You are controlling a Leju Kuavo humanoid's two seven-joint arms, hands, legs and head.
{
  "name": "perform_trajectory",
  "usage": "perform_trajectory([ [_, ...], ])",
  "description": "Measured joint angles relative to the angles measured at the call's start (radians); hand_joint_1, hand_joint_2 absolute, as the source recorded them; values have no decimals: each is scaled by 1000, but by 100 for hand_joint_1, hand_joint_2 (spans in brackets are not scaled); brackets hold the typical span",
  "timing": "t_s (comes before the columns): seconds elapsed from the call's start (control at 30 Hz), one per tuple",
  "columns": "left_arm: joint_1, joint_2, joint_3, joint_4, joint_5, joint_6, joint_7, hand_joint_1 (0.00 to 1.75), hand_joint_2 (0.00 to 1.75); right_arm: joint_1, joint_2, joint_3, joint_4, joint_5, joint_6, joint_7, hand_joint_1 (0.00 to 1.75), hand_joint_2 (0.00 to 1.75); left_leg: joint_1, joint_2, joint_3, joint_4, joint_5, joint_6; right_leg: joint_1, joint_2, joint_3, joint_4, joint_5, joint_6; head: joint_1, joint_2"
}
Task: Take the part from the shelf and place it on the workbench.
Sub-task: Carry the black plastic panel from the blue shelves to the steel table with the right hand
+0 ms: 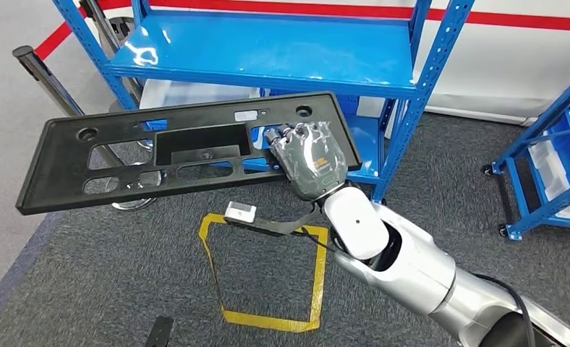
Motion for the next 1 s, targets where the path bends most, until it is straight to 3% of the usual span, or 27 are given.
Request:
perform_trajectory([
  [0.07, 0, 0, 0, 0, 2, 0, 1, 0, 175, 1, 0, 0, -2, 5, 2, 0, 175, 175, 2, 20, -55, 121, -50, -8, 2, -22, -1, -1, 1, -2, -2, 0],
  [0.1, 1, 0, 0, 0, 2, 0, 2, 0, 175, 1, 0, 0, -2, 7, 3, 0, 175, 175, 3, 23, -69, 153, -55, -9, 2, -32, -2, -1, 1, -3, -3, 0],
  [0.13, 1, 0, 0, 0, 3, 1, 2, 0, 175, 2, 0, 0, -3, 10, 3, 0, 175, 175, 3, 25, -65, 149, -42, -8, 3, -43, -1, -1, 1, -3, -3, 0],
  [0.17, 2, 0, 0, 0, 3, 1, 2, 0, 175, 2, 0, 0, -3, 12, 4, 0, 175, 175, 3, 30, -42, 104, -12, -6, 3, -53, 0, -1, 1, -2, -3, 0],
  [0.23, 1, 0, 0, 0, 3, 1, 2, 0, 175, 2, 0, 0, -8, 15, 4, 0, 175, 175, -5, 67, 29, -33, 45, 3, 6, -71, 2, -2, 0, 0, -3, 0],
  [0.3, -3, 0, 0, 0, 2, 2, -1, 0, 175, 1, 0, 0, -12, 16, 5, 0, 175, 175, -17, 97, 66, -112, 63, 14, 12, -86, 3, -5, 2, 6, -2, 0],
  [0.4, -2, 0, 0, 0, 0, 2, -5, 0, 175, 1, 0, 0, -14, 19, 6, 0, 175, 175, -18, 76, 65, -129, 71, 30, 15, -107, 9, -14, 3, 21, 1, 0],
  [0.47, 1, 0, 0, 0, 0, 1, -9, 0, 175, 1, 0, 0, -17, 22, 7, -1, 175, 175, -12, 56, 72, -146, 83, 45, 15, -79, -3, 21, -28, 29, 4, 0],
  [0.53, -1, 0, 0, 0, 0, 1, -11, 0, 175, 2, -1, 0, -19, 24, 7, -1, 175, 175, -11, 36, 73, -152, 90, 55, 15, -34, -51, 130, -89, 27, 8, 0],
  [0.57, -2, 0, 0, 0, 0, 0, -11, 0, 175, 4, -1, 0, -19, 24, 7, -1, 175, 175, -13, 24, 72, -151, 91, 58, 16, -23, -79, 191, -114, 25, 9, 0],
  [0.6, -2, 0, -1, 0, 0, -1, -13, 0, 175, 6, -1, 0, -19, 24, 7, -1, 175, 175, -14, 11, 70, -149, 91, 59, 17, -17, -98, 232, -123, 23, 9, 0],
  [0.63, -2, 0, -1, 0, 0, -4, -16, 0, 175, 8, -1, 0, -19, 24, 8, -2, 175, 175, -15, -3, 69, -147, 91, 59, 17, -15, -101, 239, -113, 21, 9, 0],
  [0.7, 0, 0, -1, 0, -1, -11, -24, 0, 175, 9, -1, 0, -20, 26, 8, -4, 175, 175, -16, -31, 68, -138, 89, 57, 18, -3, -58, 150, -47, 15, 10, 0],
  [0.73, 1, -1, -1, 0, -1, -14, -28, 0, 175, 9, -1, 0, -20, 26, 8, -6, 175, 175, -15, -43, 65, -133, 87, 55, 16, 21, -30, 90, -20, 10, 10, 0],
  [0.77, 0, -1, -1, 0, -2, -17, -31, 0, 175, 8, -1, 0, -22, 27, 8, -7, 175, 175, -15, -56, 58, -126, 86, 52, 14, 45, -6, 36, -2, 8, 8, 0],
  [0.83, -3, -1, -2, 0, -3, -20, -36, 0, 175, 8, 0, 0, -26, 27, 9, -10, 175, 175, -10, -78, 42, -120, 89, 40, 13, 75, 11, -6, 0, 5, 6, 0],
  [0.9, -1, 1, -2, 0, -3, -22, -40, 0, 175, 7, 0, 0, -28, 29, 11, -11, 175, 175, -4, -93, 32, -120, 95, 27, 13, 56, 14, -16, 4, 2, 7, 0],
  [0.93, 2, 2, -2, 0, -3, -23, -42, 0, 175, 7, 0, 0, -28, 29, 12, -12, 175, 175, -6, -82, 28, -114, 90, 21, 10, 44, 18, -22, 6, -2, 5, 0],
  [1.0, 2, 2, -3, 0, -3, -23, -43, 0, 175, 6, 1, 0, -30, 30, 12, -13, 175, 175, -7, -29, -3, -53, 56, 6, 5, 17, 24, -31, 9, -8, -3, 0],
])
